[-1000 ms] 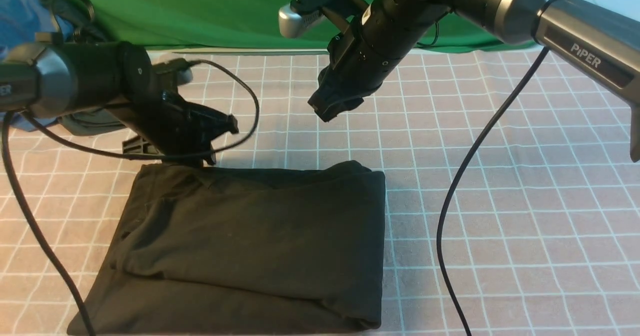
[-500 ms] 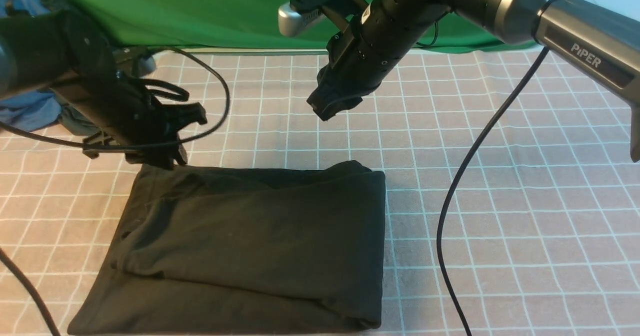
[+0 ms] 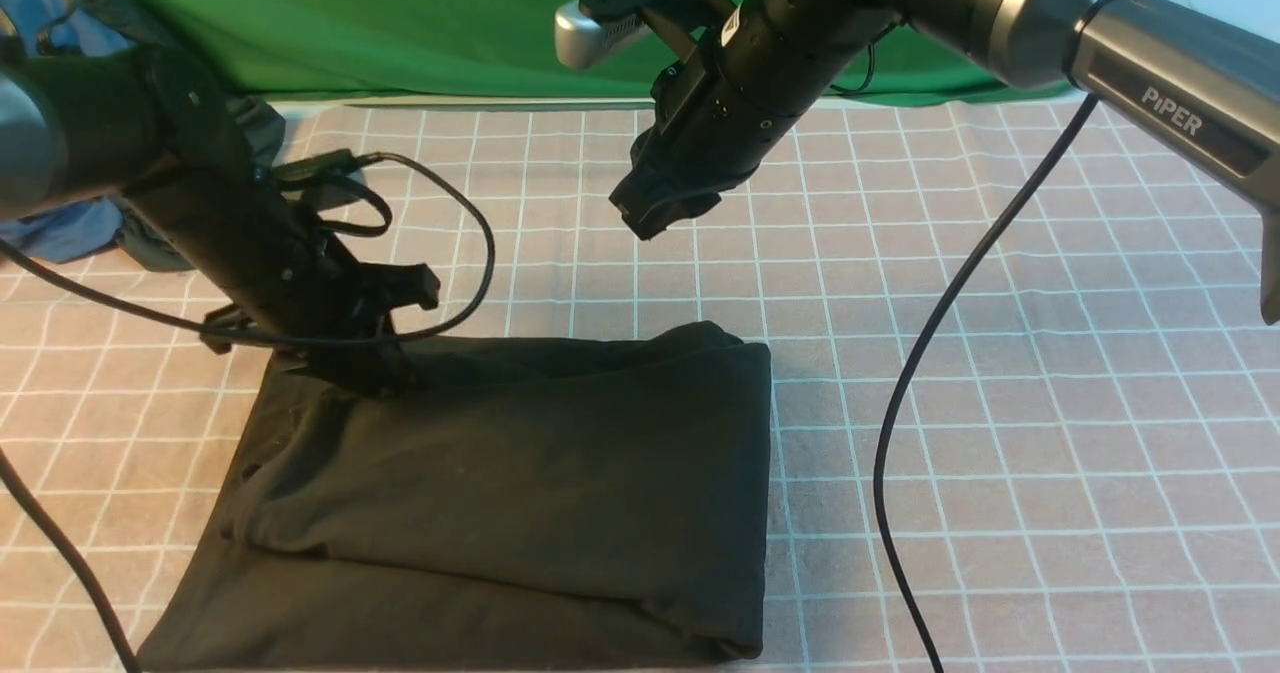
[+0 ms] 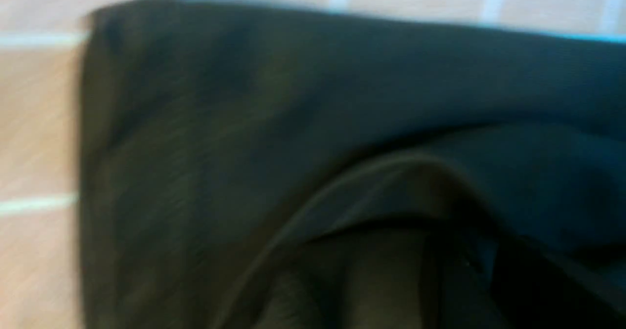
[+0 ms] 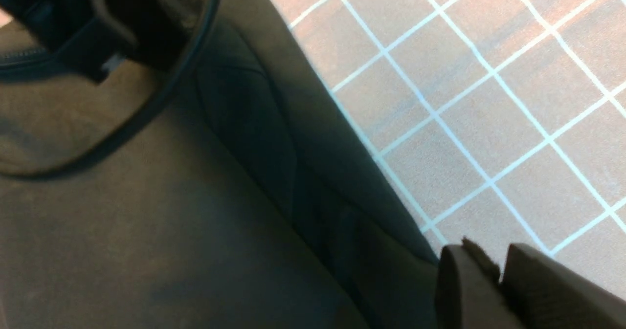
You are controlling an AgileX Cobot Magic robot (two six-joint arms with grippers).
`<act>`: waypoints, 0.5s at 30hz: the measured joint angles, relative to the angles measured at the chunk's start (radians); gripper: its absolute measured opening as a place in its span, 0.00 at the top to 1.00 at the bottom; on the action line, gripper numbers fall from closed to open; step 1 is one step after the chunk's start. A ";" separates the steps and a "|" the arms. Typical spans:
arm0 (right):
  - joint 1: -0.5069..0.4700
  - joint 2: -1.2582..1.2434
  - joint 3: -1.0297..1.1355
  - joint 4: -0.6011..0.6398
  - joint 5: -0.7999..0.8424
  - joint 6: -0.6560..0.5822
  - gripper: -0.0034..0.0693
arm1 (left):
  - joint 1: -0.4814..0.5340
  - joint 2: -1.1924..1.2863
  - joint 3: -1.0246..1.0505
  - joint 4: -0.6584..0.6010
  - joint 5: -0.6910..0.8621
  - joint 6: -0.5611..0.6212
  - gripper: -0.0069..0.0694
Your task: Fold a long-sleeved shirt over a pink coffee tablecloth.
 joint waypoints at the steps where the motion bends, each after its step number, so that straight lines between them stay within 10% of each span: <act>1: 0.000 0.000 0.000 0.000 0.000 0.001 0.74 | 0.000 0.000 0.000 -0.026 -0.001 0.026 0.68; 15: 0.001 0.000 0.000 0.000 -0.001 0.002 0.74 | -0.009 0.036 0.000 -0.072 -0.031 0.163 0.31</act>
